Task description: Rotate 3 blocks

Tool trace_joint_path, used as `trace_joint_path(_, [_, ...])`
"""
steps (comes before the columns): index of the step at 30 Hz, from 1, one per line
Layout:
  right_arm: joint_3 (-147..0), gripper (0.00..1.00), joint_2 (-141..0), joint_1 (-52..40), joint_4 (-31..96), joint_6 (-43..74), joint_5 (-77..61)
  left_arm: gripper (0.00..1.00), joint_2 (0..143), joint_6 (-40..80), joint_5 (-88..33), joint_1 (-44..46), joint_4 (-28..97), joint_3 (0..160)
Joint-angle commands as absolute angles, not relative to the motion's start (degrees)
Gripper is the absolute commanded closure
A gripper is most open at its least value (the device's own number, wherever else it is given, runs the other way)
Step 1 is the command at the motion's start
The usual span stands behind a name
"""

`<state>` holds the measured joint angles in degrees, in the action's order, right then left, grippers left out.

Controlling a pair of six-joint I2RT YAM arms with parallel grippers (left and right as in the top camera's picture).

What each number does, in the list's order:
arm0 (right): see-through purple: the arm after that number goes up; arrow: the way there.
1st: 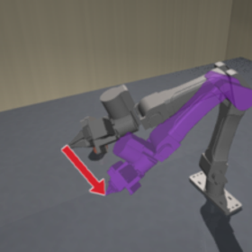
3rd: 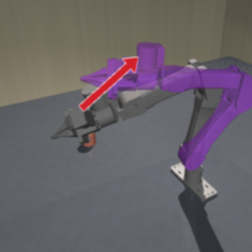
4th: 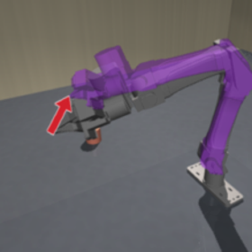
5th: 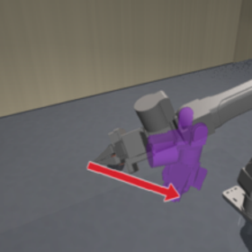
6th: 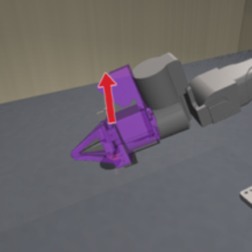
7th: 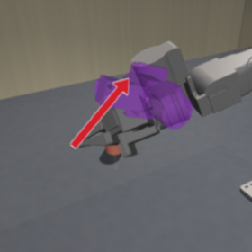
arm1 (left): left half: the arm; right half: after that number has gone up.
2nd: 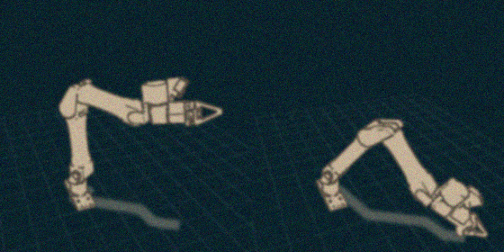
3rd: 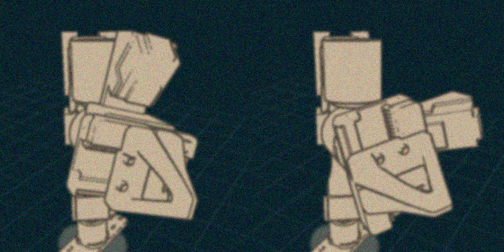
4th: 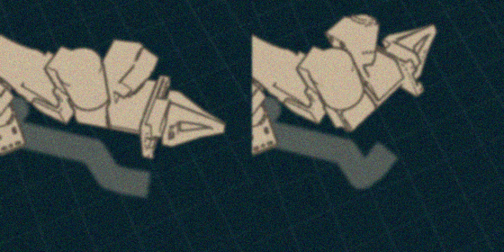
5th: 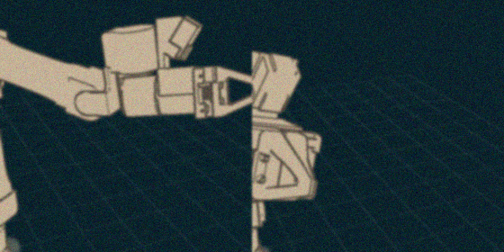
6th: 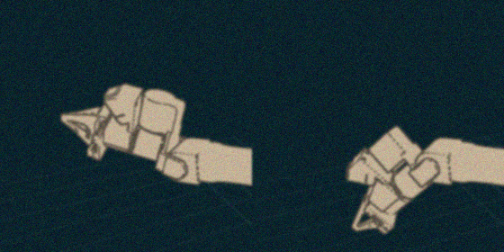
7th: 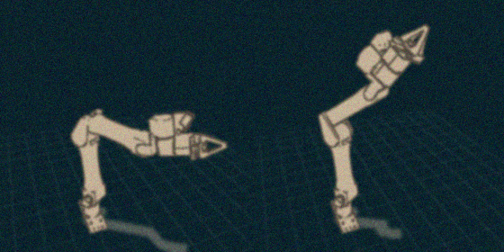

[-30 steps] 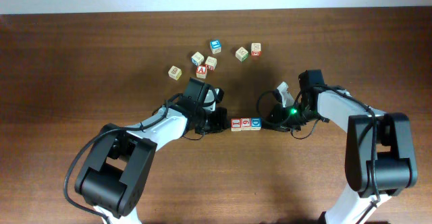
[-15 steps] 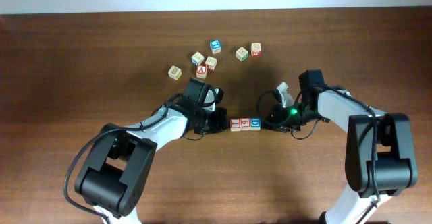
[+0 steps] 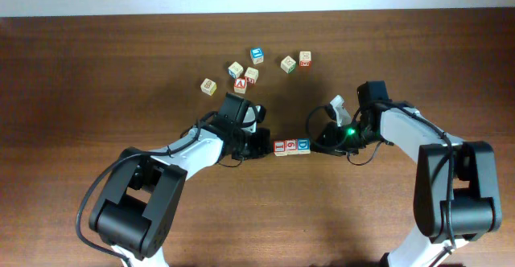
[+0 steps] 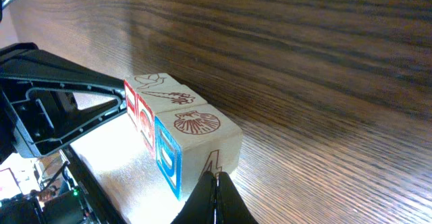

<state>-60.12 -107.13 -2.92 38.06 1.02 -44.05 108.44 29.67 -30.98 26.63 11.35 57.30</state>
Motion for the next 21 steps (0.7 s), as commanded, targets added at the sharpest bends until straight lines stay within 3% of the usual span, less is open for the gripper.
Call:
trace_joint_path(1, [-61.21, 0.96, -105.67, -5.23, 37.74, 0.27, -45.87, 1.00, 109.08, 30.00, -32.16, 26.89, 11.18, 57.06])
trace_joint_path(14, [-61.84, 0.96, -103.46, -5.50, 38.87, 0.47, -45.89, 1.00, 109.08, 30.00, -32.16, 26.92, 11.18, 57.06])
trace_joint_path(21, [-64.34, 0.96, -102.72, -11.05, 38.79, 3.49, -42.83, 1.00, 109.08, 30.00, -32.18, 26.92, 11.18, 57.06])
